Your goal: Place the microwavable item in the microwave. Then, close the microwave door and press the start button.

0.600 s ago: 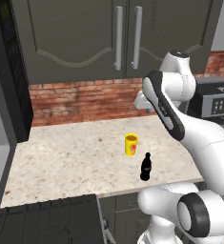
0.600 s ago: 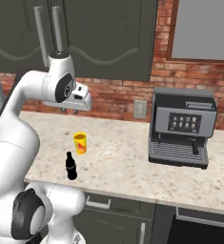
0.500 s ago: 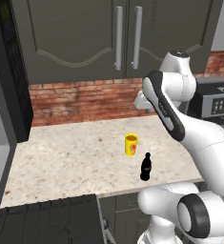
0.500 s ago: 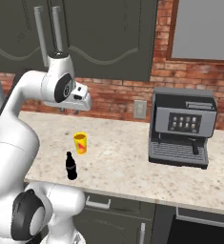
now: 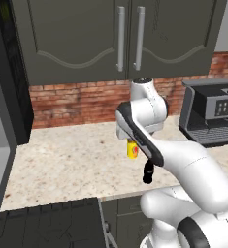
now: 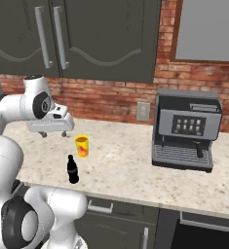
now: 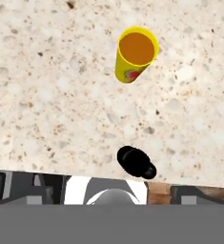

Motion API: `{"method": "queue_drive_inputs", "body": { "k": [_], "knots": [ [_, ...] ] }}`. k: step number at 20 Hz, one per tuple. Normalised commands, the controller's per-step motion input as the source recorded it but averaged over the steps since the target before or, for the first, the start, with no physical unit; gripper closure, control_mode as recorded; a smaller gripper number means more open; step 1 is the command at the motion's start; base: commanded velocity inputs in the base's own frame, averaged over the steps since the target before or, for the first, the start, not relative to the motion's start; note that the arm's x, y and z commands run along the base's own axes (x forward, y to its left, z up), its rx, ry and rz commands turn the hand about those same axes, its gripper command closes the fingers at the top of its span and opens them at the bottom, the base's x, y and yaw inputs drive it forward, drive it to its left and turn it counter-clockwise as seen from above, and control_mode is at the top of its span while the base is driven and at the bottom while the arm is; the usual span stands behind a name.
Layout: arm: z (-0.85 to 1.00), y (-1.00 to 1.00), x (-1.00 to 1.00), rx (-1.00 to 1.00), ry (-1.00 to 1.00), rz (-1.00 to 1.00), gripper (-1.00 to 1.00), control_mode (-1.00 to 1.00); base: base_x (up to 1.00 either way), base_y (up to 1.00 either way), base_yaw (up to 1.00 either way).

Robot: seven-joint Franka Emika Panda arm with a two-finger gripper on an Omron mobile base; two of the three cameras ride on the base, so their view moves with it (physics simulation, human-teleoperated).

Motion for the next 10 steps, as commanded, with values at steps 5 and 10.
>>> {"method": "queue_drive_inputs", "body": {
  "k": [5, 10],
  "knots": [
    [-0.33, 0.17, 0.37, -0.01, 0.06, 0.00, -1.00, -1.00, 0.00, 0.00, 0.00],
    [-0.11, 0.00, 0.43, 0.00, 0.00, 0.00, -1.00, -1.00, 0.00, 0.00, 0.00]
  ]
}}
